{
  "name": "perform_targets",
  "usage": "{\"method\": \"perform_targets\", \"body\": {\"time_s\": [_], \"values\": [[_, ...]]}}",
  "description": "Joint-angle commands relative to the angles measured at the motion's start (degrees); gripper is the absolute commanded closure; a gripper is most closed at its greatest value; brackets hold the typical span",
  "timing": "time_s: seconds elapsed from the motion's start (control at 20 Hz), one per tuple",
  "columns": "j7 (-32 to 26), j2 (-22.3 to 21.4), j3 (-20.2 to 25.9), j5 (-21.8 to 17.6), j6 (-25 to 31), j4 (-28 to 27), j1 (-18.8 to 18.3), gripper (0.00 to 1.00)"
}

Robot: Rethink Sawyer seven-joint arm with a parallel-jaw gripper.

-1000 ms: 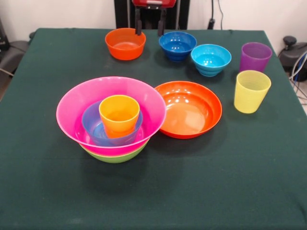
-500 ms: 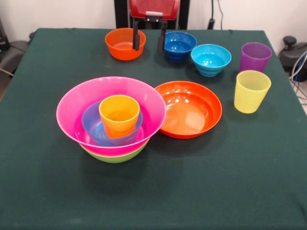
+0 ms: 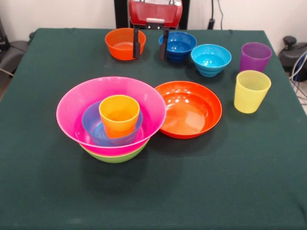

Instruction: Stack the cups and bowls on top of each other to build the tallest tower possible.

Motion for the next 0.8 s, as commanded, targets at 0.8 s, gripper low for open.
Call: {"method": "perform_targets", "body": {"time_s": [0.8], "values": [[3.52, 3.54, 5.64, 1.11, 9.12, -3.87, 1.60, 0.00]]}}
